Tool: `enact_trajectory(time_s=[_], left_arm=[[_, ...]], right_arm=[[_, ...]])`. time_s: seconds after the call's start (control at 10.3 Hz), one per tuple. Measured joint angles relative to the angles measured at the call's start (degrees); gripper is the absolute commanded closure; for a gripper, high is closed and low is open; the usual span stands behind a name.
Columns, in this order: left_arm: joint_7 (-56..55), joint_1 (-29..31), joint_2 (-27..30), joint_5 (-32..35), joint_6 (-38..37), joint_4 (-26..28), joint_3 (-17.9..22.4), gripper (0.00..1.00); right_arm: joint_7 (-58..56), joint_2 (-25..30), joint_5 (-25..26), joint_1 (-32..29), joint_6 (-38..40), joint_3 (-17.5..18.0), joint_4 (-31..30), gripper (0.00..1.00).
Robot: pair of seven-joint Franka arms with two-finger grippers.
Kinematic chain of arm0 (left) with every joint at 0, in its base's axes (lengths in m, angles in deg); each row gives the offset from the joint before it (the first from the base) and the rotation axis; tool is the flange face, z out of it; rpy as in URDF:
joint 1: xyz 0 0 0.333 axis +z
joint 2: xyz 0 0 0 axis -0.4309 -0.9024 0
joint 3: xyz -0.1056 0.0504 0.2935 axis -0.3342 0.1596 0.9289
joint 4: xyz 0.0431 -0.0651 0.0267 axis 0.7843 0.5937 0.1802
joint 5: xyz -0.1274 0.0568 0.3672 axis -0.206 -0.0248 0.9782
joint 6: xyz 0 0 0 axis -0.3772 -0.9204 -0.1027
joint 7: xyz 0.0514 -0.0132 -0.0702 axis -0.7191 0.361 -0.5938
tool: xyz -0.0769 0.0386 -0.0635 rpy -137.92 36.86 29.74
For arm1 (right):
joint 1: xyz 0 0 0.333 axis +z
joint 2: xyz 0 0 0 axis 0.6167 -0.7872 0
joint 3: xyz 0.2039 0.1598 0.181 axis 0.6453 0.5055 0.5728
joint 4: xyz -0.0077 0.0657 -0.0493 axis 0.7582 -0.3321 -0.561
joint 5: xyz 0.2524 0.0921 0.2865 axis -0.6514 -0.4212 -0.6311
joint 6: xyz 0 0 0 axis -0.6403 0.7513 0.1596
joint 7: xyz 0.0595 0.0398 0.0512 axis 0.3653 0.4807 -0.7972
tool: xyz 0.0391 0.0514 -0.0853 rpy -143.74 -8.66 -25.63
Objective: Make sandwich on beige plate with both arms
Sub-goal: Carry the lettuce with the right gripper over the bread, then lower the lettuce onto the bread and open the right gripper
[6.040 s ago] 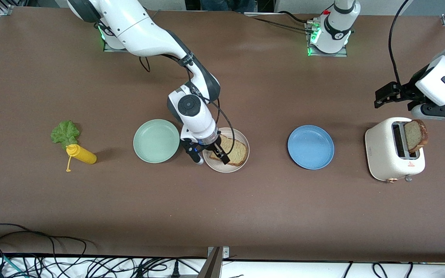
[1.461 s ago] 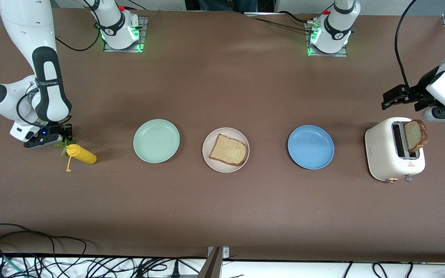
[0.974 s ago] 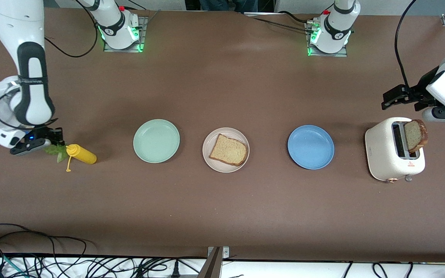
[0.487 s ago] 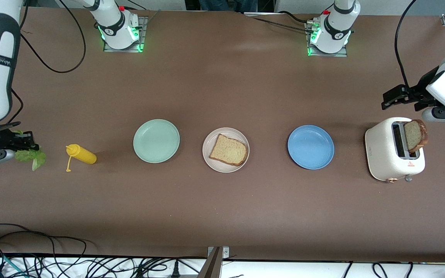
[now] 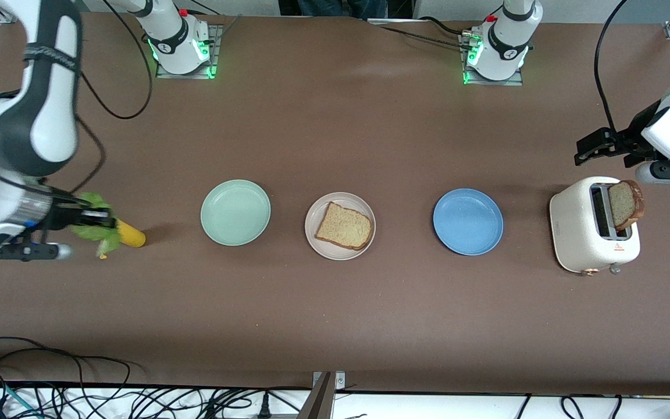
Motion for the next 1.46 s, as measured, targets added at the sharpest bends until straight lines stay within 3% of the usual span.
enact_trajectory(time_s=[0.29, 0.58, 0.78, 1.07, 1.46], left_arm=[[0.0, 0.0, 0.0, 0.0, 0.0, 0.0, 0.0, 0.00], [0.0, 0.9, -0.3, 0.0, 0.0, 0.1, 0.1, 0.00], [0.4, 1.9, -0.7, 0.0, 0.0, 0.1, 0.1, 0.00], [0.6, 2.2, -0.8, 0.0, 0.0, 0.2, 0.1, 0.00], [0.7, 2.3, -0.8, 0.0, 0.0, 0.2, 0.1, 0.00]], right_arm=[[25.7, -1.4, -3.3, 8.7, -9.1, 2.8, 0.1, 1.00], [49.0, -4.7, -3.3, 11.1, -24.2, 12.7, 0.1, 1.00], [60.2, -7.8, -3.3, 12.6, -33.2, 16.9, 0.0, 1.00], [70.8, -13.6, -3.3, 16.6, -43.7, 20.0, 0.0, 1.00], [71.7, -17.5, -1.0, 19.8, -45.0, 20.4, 0.1, 1.00]])
